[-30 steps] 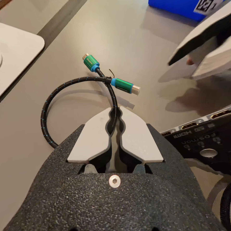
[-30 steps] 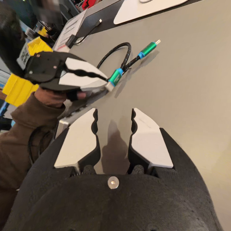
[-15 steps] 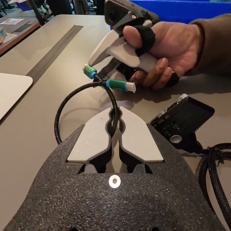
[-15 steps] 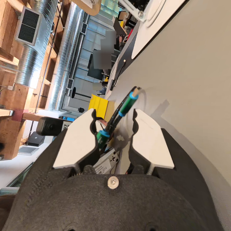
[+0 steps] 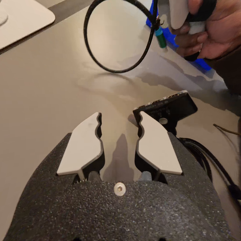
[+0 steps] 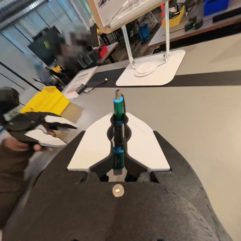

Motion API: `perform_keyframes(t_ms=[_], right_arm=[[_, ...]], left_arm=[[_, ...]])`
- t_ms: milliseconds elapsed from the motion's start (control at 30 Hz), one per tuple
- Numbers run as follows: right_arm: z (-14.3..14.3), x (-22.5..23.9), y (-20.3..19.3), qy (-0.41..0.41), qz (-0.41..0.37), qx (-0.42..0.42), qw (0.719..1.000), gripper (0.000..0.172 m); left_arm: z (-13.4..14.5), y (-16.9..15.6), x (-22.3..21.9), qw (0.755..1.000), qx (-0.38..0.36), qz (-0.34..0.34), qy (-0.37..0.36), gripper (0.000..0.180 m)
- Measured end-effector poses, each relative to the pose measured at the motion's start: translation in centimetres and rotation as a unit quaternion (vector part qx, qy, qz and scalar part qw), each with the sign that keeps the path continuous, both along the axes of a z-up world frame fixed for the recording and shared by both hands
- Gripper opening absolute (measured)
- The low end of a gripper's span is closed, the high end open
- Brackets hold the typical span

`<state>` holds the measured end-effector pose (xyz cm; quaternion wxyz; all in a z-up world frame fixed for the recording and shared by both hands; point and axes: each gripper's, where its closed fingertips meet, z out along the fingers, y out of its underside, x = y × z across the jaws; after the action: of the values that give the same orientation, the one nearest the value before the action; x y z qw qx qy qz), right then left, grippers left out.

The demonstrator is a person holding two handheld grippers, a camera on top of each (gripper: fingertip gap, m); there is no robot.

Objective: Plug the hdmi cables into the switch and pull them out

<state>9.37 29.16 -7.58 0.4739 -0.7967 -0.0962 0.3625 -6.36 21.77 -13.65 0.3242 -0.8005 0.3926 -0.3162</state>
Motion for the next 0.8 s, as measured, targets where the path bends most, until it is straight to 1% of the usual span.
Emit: perform_keyframes(t_ms=[67, 133, 200, 233, 267, 333, 400, 433, 533, 567, 600, 667, 733, 767, 800], right_arm=[[0.4, 0.1, -0.4, -0.057, 0.004, 0.024, 0.998, 0.011], [0.5, -0.3, -0.8, -0.083, 0.01, 0.038, 0.996, 0.011], [0.3, -0.9, -1.1, -0.093, 0.013, 0.045, 0.995, 0.011], [0.2, -1.2, -1.2, -0.099, 0.016, 0.048, 0.994, 0.011], [0.0, -1.6, -1.2, -0.107, 0.02, 0.051, 0.993, 0.011], [-0.3, -2.1, -1.4, -0.129, 0.026, 0.057, 0.99, 0.011], [-0.4, -2.3, -1.4, -0.16, 0.03, 0.07, 0.984, 0.011], [-0.4, -2.4, -1.5, -0.178, 0.032, 0.078, 0.98, 0.011], [-0.5, -2.5, -1.8, -0.225, 0.037, 0.102, 0.968, 0.011], [-0.5, -2.5, -2.0, -0.236, 0.04, 0.108, 0.965, 0.011], [-0.6, -2.4, -2.1, -0.248, 0.042, 0.115, 0.961, 0.011], [-0.8, -2.1, -2.5, -0.276, 0.042, 0.126, 0.952, 0.011], [-1.0, -1.6, -2.9, -0.307, 0.043, 0.138, 0.941, 0.011], [-1.2, -1.3, -3.2, -0.325, 0.046, 0.145, 0.933, 0.011], [-1.5, -1.0, -3.5, -0.346, 0.052, 0.151, 0.924, 0.011]], left_arm=[[1.5, -0.9, -1.5, 0.999, -0.009, 0.037, 0.011, 0.057], [3.9, -2.4, -2.0, 0.998, -0.011, 0.057, 0.012, 0.061], [6.0, -4.2, -0.8, 0.998, -0.001, 0.061, -0.009, 0.068], [6.3, -5.3, 0.3, 0.998, -0.002, 0.059, -0.014, 0.072], [5.9, -6.2, 1.5, 0.998, -0.008, 0.062, -0.009, 0.076], [3.4, -7.3, 3.6, 0.996, -0.007, 0.088, 0.033, 0.084], [0.0, -7.4, 4.3, 0.985, 0.007, 0.124, 0.118, 0.081], [-1.2, -7.3, 4.6, 0.979, 0.016, 0.139, 0.149, 0.079], [-2.7, -6.2, 5.5, 0.962, 0.063, 0.176, 0.197, 0.075], [-3.0, -5.8, 5.7, 0.958, 0.081, 0.175, 0.212, 0.061], [-3.3, -5.4, 5.8, 0.952, 0.106, 0.171, 0.23, 0.053], [-3.3, -4.7, 5.9, 0.938, 0.169, 0.141, 0.266, 0.041], [-3.2, -4.7, 6.3, 0.926, 0.224, 0.079, 0.292, 0.035], [-3.3, -4.8, 6.3, 0.914, 0.259, 0.041, 0.311, 0.033], [-3.4, -4.8, 6.2, 0.894, 0.299, 0.002, 0.334, 0.032]])
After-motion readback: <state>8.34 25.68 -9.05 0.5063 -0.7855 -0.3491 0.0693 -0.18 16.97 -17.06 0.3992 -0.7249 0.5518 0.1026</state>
